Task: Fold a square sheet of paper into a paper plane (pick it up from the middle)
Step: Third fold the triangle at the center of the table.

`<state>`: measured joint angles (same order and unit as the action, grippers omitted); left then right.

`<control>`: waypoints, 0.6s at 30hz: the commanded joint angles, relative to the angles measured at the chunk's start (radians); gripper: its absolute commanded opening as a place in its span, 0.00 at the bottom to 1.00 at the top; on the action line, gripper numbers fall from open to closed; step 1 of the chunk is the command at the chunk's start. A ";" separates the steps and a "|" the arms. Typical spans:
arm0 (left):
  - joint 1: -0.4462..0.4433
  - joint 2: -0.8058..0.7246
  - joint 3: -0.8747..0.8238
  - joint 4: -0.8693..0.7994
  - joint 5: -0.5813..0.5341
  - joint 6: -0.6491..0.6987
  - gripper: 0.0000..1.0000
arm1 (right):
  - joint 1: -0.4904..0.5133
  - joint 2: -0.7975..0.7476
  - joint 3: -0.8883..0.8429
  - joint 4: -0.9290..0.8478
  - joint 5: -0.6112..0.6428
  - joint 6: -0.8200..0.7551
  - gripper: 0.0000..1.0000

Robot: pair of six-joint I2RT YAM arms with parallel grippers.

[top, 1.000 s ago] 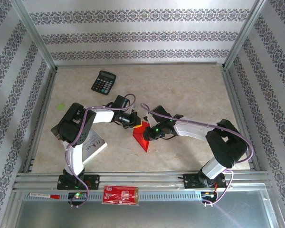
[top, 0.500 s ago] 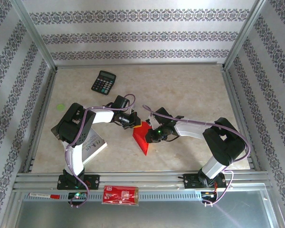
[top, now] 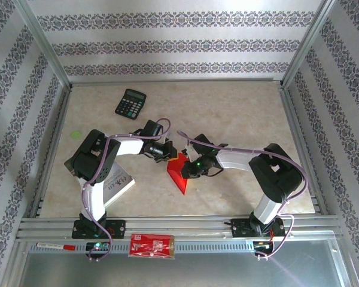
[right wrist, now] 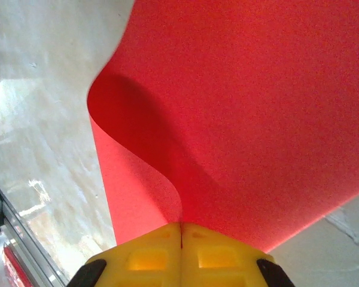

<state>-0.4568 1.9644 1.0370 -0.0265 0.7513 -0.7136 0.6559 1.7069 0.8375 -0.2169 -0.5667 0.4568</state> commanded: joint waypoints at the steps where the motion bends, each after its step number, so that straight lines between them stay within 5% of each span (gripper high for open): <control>1: -0.006 0.006 -0.020 -0.104 -0.067 0.023 0.00 | -0.014 0.018 0.033 -0.025 -0.009 -0.036 0.05; 18: -0.005 0.014 -0.011 -0.110 -0.064 0.030 0.00 | -0.019 0.009 0.013 -0.038 -0.009 -0.037 0.05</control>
<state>-0.4568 1.9644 1.0382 -0.0280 0.7513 -0.7101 0.6430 1.7279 0.8627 -0.2424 -0.5667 0.4339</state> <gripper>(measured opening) 0.044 0.050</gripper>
